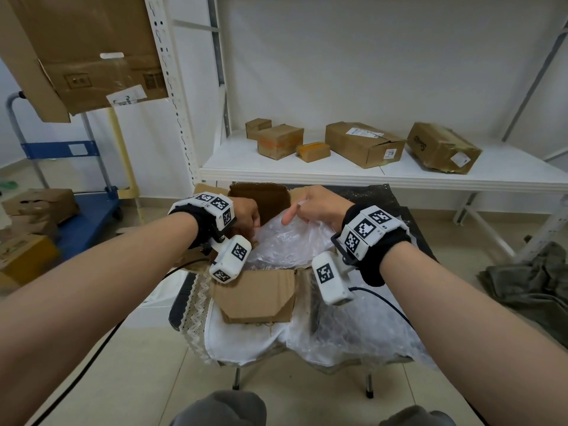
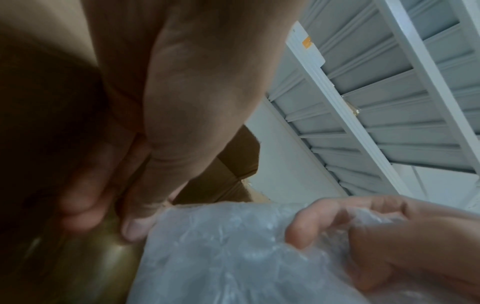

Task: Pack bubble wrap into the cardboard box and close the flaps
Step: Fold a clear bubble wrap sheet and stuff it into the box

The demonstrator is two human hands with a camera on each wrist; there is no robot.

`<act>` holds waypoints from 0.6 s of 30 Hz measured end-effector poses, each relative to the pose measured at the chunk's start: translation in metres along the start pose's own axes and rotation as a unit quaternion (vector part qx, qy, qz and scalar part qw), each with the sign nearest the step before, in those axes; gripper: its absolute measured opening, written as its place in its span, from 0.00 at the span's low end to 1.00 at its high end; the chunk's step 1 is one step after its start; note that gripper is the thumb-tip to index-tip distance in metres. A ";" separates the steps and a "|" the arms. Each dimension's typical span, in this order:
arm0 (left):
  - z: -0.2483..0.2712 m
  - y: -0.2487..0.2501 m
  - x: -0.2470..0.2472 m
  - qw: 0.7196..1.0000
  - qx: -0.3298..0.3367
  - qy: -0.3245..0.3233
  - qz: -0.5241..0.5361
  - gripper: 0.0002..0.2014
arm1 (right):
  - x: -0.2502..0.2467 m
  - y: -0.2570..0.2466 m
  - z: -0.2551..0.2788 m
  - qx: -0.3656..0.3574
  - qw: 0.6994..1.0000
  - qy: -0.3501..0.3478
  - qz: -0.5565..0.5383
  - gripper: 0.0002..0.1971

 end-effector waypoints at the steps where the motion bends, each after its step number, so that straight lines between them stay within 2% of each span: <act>1: 0.002 0.000 -0.003 1.000 -0.002 0.008 0.009 0.03 | -0.001 0.001 -0.001 0.006 1.000 0.002 0.000 0.16; 6: 0.025 0.005 -0.031 0.995 -0.006 0.091 0.046 0.02 | -0.006 0.000 -0.009 0.012 0.999 0.034 0.034 0.15; 13: 0.054 0.019 -0.079 0.973 0.016 0.228 0.042 0.02 | -0.011 -0.016 -0.008 0.026 0.989 0.060 0.131 0.24; 16: 0.061 0.024 -0.092 0.963 0.021 0.269 0.006 0.02 | -0.008 -0.022 -0.006 0.023 0.987 0.064 0.148 0.19; 18: 0.065 0.026 -0.098 0.956 0.019 0.292 -0.027 0.02 | -0.003 -0.023 -0.008 0.022 0.991 0.060 0.120 0.17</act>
Point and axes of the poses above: each hand's wrist, its own z-axis away from the middle knuckle, its own x-axis out of the palm, y = z × x, the point moved 9 cm from there along -z, towards the middle knuckle, and after that the axes turned 4 degrees about -x, right-handed, at the moved point
